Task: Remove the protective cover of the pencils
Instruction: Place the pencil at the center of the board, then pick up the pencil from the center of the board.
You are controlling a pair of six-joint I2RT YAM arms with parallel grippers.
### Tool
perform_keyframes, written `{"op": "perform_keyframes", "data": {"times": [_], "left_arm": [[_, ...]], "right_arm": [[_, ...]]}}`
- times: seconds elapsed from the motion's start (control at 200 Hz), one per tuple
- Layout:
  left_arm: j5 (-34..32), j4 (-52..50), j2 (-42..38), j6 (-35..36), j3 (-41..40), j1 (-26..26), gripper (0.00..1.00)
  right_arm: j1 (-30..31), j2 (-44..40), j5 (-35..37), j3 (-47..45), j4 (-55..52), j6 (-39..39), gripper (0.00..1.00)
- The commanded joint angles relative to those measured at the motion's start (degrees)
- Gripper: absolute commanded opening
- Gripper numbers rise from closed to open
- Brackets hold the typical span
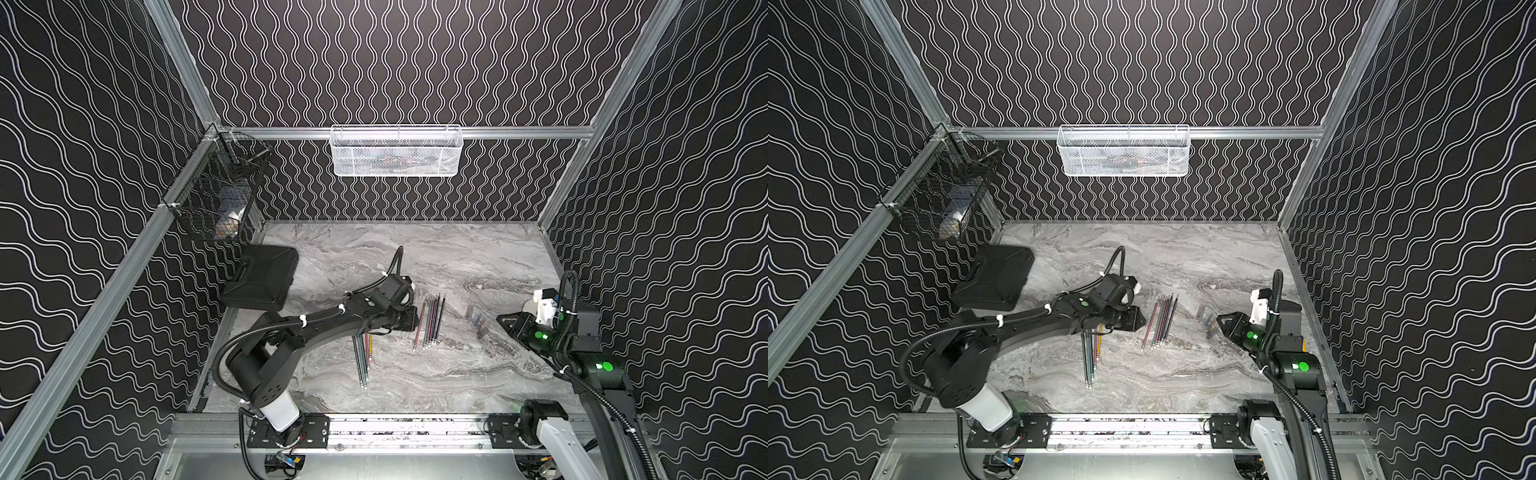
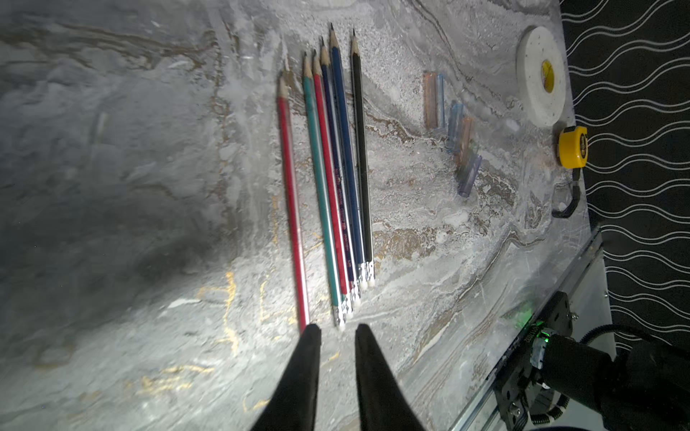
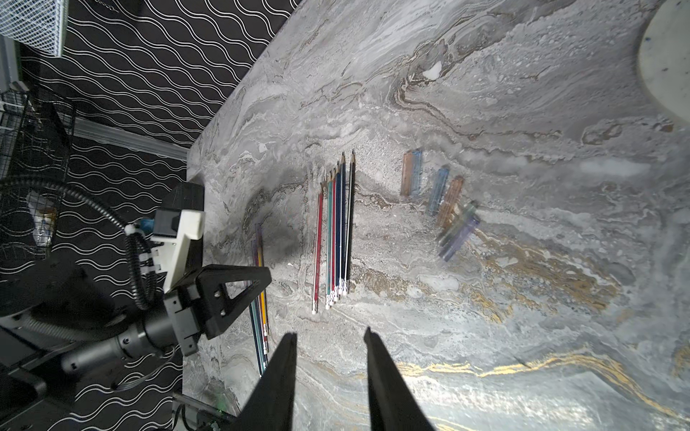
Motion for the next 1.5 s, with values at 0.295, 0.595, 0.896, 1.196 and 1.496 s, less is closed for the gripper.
{"op": "perform_keyframes", "data": {"times": [0.295,0.595,0.896,1.196,1.496], "left_arm": [[-7.8,-10.3,-26.9,-2.7,-15.8,2.1,0.21],[-7.6,-28.8,-46.0,2.1,-7.4,2.2,0.21],[-10.3,-39.8,-53.7,11.4,0.0,2.2,0.19],[-9.2,-36.1,-63.8,10.6,-3.8,2.2,0.22],[-7.1,-35.3,-66.3,10.9,-4.5,2.3,0.25]], "right_arm": [[0.1,1.9,-2.7,-0.2,1.2,-1.3,0.32],[1.4,7.3,-8.2,-6.6,8.9,5.4,0.30],[32.4,20.6,13.1,-5.7,22.6,18.3,0.30],[52.3,54.2,28.0,18.6,22.3,21.0,0.31],[54.1,73.5,31.8,39.3,15.5,23.5,0.31]]}}
